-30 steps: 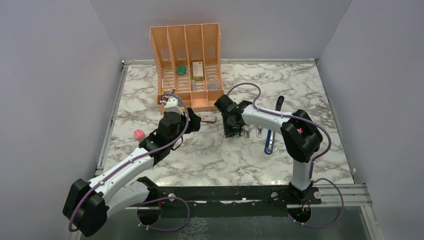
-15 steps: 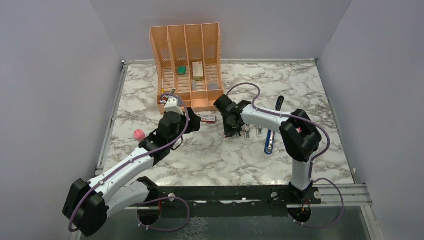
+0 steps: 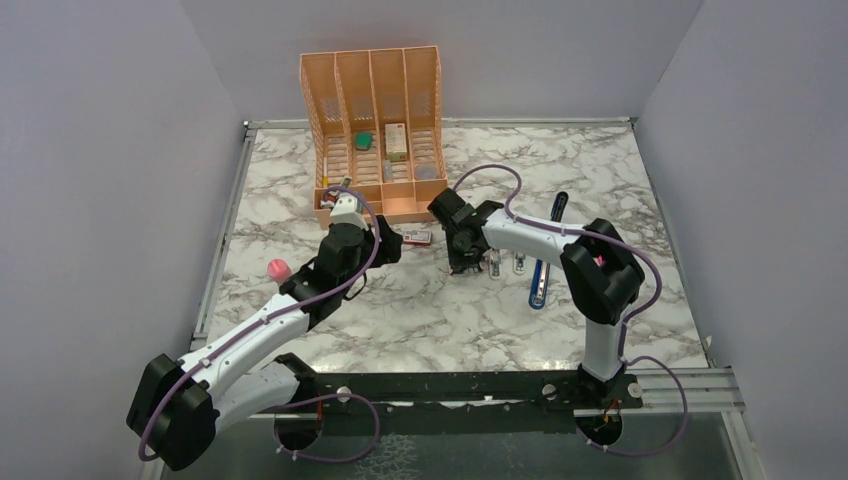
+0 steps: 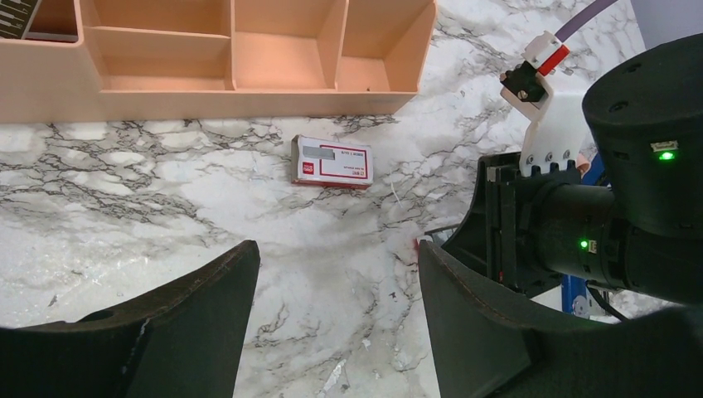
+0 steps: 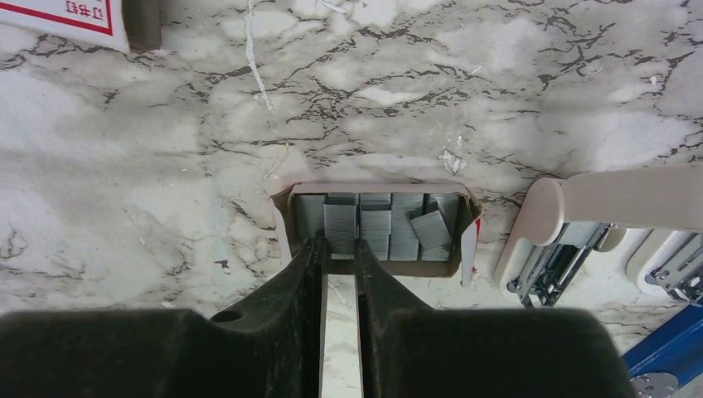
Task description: Load the staples into the stapler
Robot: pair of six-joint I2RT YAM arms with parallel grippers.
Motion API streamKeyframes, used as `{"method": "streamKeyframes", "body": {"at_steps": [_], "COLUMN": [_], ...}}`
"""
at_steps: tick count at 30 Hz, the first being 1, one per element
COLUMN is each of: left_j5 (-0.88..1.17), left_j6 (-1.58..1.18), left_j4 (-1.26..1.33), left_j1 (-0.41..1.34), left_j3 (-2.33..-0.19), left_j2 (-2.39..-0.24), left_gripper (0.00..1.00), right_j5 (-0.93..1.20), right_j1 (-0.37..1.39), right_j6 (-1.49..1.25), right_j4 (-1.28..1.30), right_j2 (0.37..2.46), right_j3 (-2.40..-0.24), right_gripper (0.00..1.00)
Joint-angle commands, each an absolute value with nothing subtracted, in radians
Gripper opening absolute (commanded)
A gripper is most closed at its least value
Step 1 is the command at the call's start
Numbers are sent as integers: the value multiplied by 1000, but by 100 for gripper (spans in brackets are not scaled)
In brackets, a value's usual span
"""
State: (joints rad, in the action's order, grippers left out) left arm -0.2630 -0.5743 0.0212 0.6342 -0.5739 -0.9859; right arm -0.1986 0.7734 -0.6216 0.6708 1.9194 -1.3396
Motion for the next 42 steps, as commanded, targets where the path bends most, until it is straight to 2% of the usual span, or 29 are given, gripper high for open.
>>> {"method": "streamKeyframes", "body": {"at_steps": [1,10,18,26,29,35,42], "left_j5": [-273,-275,-281,-285,-287,-291,-293], "left_j6": [-565,-565,-566,-562,-563,-561,-559], "left_j4": [49,50,58,55,52,47,48], "left_j1": [630,630,630,630,630,630,630], "left_j3": [-569,-568,-566,-572,-573,-575,-576], "left_j2": [-990,-993,-995,-997,-996,-994,-997], "left_gripper": [71,71,71,71,71,71,71], "right_j5": [-196,-122,-68,-64,-71,-111,-156], "right_j1": [781,781,806,832,833,834,834], "right_j6": [-621,-625,-665,-691,-692,-680,-660], "right_j4": [653,658,623,615,620,649,650], "right_j2": [1846,1739,1631,1632,1649,1670,1713], "right_j3": [-1330,-1220,-1033,-955,-963,-1008,-1034], "right_gripper": [20,21,21,22,25,39,39]}}
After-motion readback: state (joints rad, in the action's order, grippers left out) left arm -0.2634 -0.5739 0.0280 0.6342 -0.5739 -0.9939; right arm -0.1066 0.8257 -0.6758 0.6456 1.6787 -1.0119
